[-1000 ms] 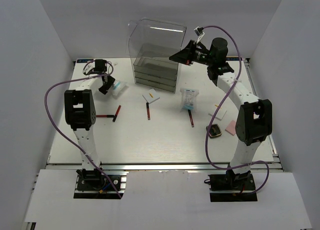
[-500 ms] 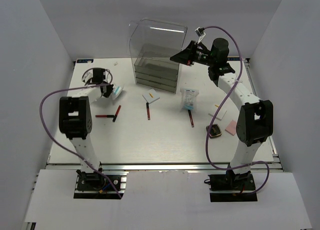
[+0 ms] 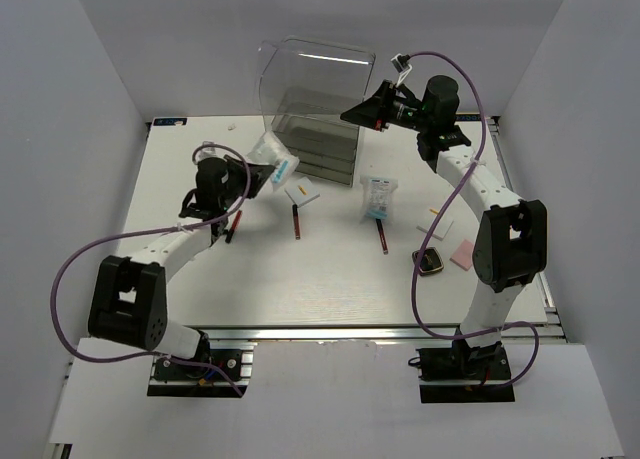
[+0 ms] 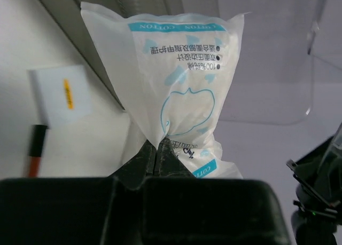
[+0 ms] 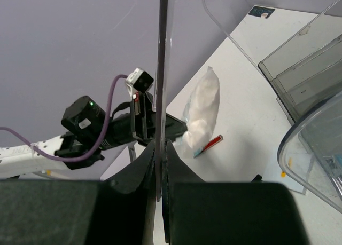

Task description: Organize the makeup

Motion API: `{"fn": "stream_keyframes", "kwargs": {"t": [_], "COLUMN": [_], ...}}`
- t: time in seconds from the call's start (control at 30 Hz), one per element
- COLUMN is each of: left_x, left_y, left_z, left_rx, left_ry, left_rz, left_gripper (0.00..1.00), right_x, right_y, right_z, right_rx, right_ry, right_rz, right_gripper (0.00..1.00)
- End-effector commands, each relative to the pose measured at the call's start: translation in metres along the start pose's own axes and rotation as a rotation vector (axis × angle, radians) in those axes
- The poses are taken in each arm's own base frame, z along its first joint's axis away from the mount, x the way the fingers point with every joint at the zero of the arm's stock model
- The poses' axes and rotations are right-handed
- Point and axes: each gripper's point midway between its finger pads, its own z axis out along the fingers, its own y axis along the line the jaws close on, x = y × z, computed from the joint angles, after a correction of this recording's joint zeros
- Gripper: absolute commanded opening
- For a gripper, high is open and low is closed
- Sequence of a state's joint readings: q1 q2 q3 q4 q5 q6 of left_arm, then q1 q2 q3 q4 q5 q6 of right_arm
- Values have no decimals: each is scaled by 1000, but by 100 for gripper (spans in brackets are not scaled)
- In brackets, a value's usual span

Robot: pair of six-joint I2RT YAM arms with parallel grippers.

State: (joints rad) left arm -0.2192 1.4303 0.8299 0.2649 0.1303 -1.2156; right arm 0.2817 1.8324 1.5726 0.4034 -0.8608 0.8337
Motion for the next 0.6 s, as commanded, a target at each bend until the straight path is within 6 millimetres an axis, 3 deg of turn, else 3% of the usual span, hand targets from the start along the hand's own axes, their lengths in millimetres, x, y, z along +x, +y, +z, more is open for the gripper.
{"fn": "stream_keyframes", "kwargs": {"t": [0.0, 0.07, 0.1, 0.17, 0.23, 0.3, 0.37, 0.4, 0.43, 0.5, 0.57], "left_x": [19, 26, 27, 33, 26, 26, 20, 23, 17, 19, 12], "left_y": [-60, -68, -86, -87, -106, -104, -124, -117, -132, -122, -126], "left_z": [0, 11, 15, 32, 43, 61, 71, 85, 89, 107, 117], "left_rx": [269, 305, 347, 351, 398, 401, 441, 428, 458, 427, 425], "left_ry": [47, 51, 44, 50, 21, 12, -9, -7, -22, -27, -52], "left_rz": [-29, -29, -23, -29, -50, -67, -92, -101, -117, -137, -167], "left_gripper": [0, 0, 0, 0, 0, 0, 0, 0, 0, 0, 6], "right_x": [-36, -36, -36, -36, -35, -35, -35, -34, -34, -33, -33], "right_y": [38, 39, 40, 40, 41, 42, 42, 42, 41, 42, 40], "right_z": [-14, -15, -15, -16, -15, -16, -17, -17, -17, -17, -17], "right_rx": [-52, -52, -53, -51, -53, -53, -50, -51, -49, -48, -46], "right_ry": [-97, -97, -95, -96, -94, -96, -95, -94, -94, -94, -96], "right_rz": [-152, -153, -155, -154, -152, -155, -155, -154, -153, -153, -152], "right_gripper": [7, 7, 7, 6, 7, 7, 6, 6, 6, 6, 6]}}
